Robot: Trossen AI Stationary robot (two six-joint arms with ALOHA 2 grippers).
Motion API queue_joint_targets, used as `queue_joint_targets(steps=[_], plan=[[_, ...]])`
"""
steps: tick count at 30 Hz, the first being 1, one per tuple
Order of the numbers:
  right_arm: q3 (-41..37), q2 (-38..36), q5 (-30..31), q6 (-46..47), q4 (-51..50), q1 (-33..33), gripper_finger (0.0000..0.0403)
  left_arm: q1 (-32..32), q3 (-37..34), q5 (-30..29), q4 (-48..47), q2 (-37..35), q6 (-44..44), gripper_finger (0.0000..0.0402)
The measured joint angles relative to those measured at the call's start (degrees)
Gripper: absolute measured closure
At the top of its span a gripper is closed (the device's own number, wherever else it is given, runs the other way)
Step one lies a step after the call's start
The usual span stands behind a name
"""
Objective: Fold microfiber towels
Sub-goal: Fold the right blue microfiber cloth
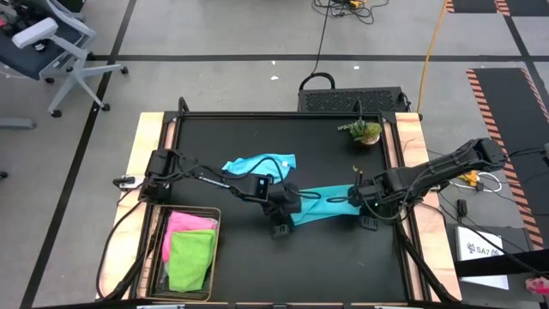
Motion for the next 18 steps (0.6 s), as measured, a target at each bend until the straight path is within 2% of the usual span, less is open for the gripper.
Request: queue_joint_targets(steps=[1,6,8,13,18], plan=[[0.00,0.00,0.31,-0.58,0.18,0.00,0.0307,-0.03,0.00,-1.91,0.30,-0.01,0.14,0.0287],[0.15,0.00,3.69,-1.62,0.96,-1.84,0.0320,0.63,0.00,-24.72,1.32,-0.47,-2.32,0.0295],[0.91,0.00,3.45,0.92,0.88,-3.03,0.0331,1.31,0.00,-30.90,3.75,-0.62,-4.58,0.0303],[2.93,-0.68,3.17,2.78,0.24,-3.61,0.0389,2.92,0.03,-32.50,9.14,-0.62,-5.80,0.0322],[3.13,-0.90,-3.21,3.65,-0.14,-3.12,0.0401,4.50,0.00,-33.01,5.83,-0.55,-6.54,0.0343]])
